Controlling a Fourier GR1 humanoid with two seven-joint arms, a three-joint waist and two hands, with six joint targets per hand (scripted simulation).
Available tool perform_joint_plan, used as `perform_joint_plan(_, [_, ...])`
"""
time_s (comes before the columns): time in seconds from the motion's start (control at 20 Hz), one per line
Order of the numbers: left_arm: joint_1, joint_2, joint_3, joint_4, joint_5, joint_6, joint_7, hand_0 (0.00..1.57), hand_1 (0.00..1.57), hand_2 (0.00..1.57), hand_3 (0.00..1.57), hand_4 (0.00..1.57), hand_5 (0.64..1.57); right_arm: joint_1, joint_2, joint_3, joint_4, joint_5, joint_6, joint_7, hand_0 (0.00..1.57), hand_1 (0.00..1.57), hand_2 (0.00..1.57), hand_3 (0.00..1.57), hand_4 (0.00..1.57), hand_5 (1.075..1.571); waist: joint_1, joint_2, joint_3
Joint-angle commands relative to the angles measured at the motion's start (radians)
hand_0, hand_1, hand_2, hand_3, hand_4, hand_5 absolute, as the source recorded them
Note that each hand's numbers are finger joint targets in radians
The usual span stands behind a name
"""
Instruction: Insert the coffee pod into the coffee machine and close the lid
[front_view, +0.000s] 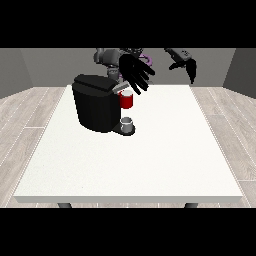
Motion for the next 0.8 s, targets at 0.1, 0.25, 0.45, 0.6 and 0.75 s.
perform_joint_plan(0.1, [-0.062,0.011,-0.02,-0.01,0.007,-0.039,0.008,0.0,0.0,0.0,0.0,0.27,1.571,-0.099,0.152,0.071,-0.055,-0.027,-0.034,-0.173,0.0,0.0,0.0,0.0,0.0,1.571,0.116,0.067,-0.0415])
perform_joint_plan(0.25, [-0.068,-0.008,-0.026,-0.029,-0.022,0.011,0.021,0.0,0.0,0.0,0.0,0.35,1.571,-0.143,0.158,0.059,0.003,-0.047,-0.017,-0.223,0.0,0.0,0.0,0.0,0.05,1.571,0.079,0.08,-0.0419])
perform_joint_plan(0.45, [0.003,0.003,-0.036,-0.062,-0.011,-0.017,0.015,0.0,0.0,0.0,0.0,0.33,1.571,-0.151,0.14,0.043,0.069,-0.062,0.016,-0.29,0.0,0.0,0.0,0.0,0.0,1.571,0.073,0.055,-0.0419])
perform_joint_plan(0.6, [-0.023,-0.004,-0.025,-0.048,0.002,-0.01,0.066,0.0,0.0,0.0,0.0,0.25,1.571,-0.176,0.222,0.074,0.086,-0.056,-0.02,-0.288,0.0,0.0,0.0,0.0,0.0,1.571,0.039,0.014,-0.0421])
perform_joint_plan(0.75, [0.011,-0.003,0.009,-0.039,0.006,0.019,0.03,0.0,0.0,0.0,0.0,0.27,1.571,-0.125,0.267,0.11,0.058,-0.072,0.017,-0.387,0.0,0.0,0.0,0.0,0.0,1.571,-0.032,-0.004,-0.0421])
